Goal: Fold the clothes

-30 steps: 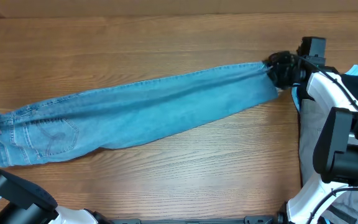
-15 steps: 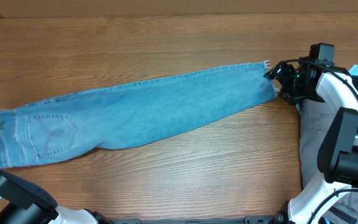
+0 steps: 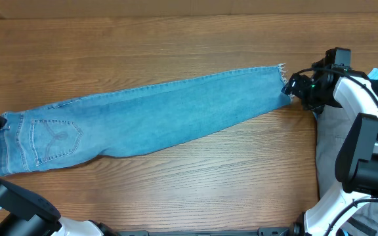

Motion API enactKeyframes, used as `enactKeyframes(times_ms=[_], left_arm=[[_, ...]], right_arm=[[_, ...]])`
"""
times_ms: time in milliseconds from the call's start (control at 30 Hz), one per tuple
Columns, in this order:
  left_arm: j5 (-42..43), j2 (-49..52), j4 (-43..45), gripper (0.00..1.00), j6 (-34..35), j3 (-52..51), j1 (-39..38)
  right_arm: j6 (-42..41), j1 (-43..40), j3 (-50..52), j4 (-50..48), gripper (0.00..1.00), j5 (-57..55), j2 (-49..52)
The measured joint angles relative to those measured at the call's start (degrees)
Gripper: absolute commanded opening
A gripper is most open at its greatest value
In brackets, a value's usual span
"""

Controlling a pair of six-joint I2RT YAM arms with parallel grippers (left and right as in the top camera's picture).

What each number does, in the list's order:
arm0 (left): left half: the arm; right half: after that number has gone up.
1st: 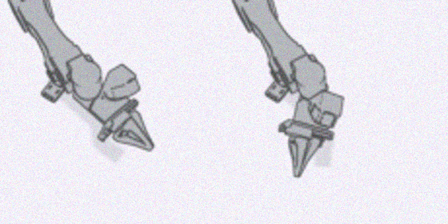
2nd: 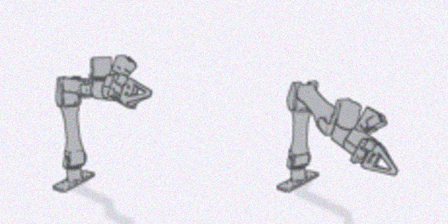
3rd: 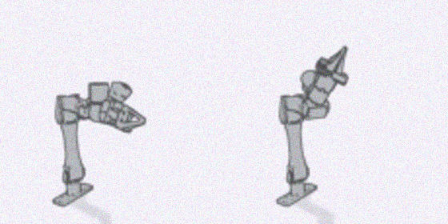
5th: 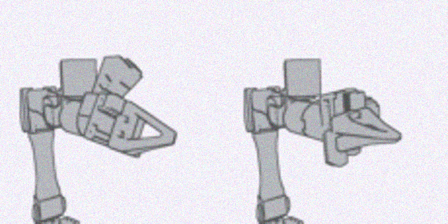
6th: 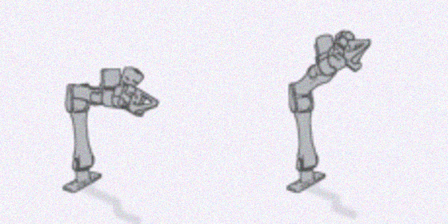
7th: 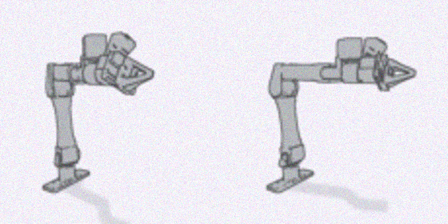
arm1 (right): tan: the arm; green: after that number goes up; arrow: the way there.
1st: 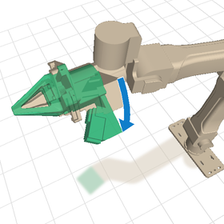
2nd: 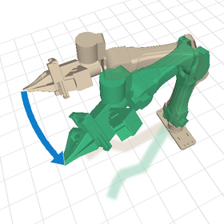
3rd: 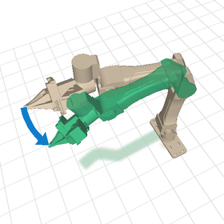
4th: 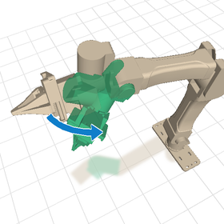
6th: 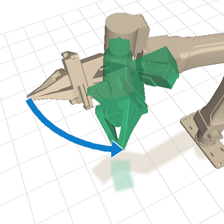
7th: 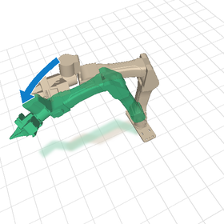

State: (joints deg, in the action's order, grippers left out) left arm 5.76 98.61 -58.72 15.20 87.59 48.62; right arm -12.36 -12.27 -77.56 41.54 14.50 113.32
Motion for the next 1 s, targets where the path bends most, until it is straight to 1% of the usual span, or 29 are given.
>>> enactKeyframes(times_ms=[100, 267, 500, 533, 567, 600, 633, 667, 700, 733, 767, 833, 1000], left_arm=[[0.63, 0.00, -0.61, 0.74, -0.76, -0.02, 0.00], [6.38, 0.00, -1.51, 0.72, -3.32, -2.95, -0.02], [9.70, 0.04, -2.64, 0.72, -4.85, -6.80, -0.66], [9.94, 0.04, -2.62, 0.72, -4.92, -6.80, -0.76], [10.14, 0.04, -2.60, 0.72, -4.96, -6.80, -1.03], [10.32, 0.04, -2.62, 0.72, -5.01, -6.80, -1.29], [10.40, 0.04, -2.64, 0.72, -5.14, -6.80, -1.44], [10.58, 0.04, -2.64, 0.72, -5.16, -6.80, -1.75], [10.62, 0.04, -2.69, 0.72, -5.16, -6.80, -1.92], [10.71, 0.04, -2.71, 0.72, -5.16, -6.80, -2.16], [10.80, 0.04, -2.71, 0.72, -5.16, -6.80, -2.25], [10.80, 0.04, -2.69, 0.72, -5.16, -6.80, -2.54], [11.21, 0.04, -2.71, 0.76, -6.03, -6.80, -3.15]], right_arm=[[3.08, 0.00, 0.00, -1.11, 0.85, 0.02, 0.00], [7.54, 0.00, 0.02, -3.45, 0.85, 0.39, 0.22], [12.15, 0.72, -0.22, -6.86, 0.79, 7.89, 4.20], [12.55, 1.11, -0.22, -7.23, 0.73, 8.83, 4.61], [12.72, 1.60, -0.22, -7.89, 0.62, 9.70, 4.72], [12.90, 2.08, -0.22, -7.96, 0.48, 10.25, 4.92], [13.44, 2.62, -0.22, -8.20, 0.32, 11.19, 5.27], [14.12, 3.08, -0.20, -8.24, 0.21, 11.93, 5.64], [14.16, 3.39, -0.17, -8.11, 0.17, 12.37, 5.95], [14.32, 3.65, -0.15, -7.67, 0.08, 12.79, 6.23], [14.14, 3.76, -0.11, -7.08, 0.04, 13.07, 6.38], [13.18, 3.43, -0.11, -5.18, 0.04, 12.79, 6.45], [6.75, 0.61, -0.11, 0.90, 0.04, 9.31, 5.40]])
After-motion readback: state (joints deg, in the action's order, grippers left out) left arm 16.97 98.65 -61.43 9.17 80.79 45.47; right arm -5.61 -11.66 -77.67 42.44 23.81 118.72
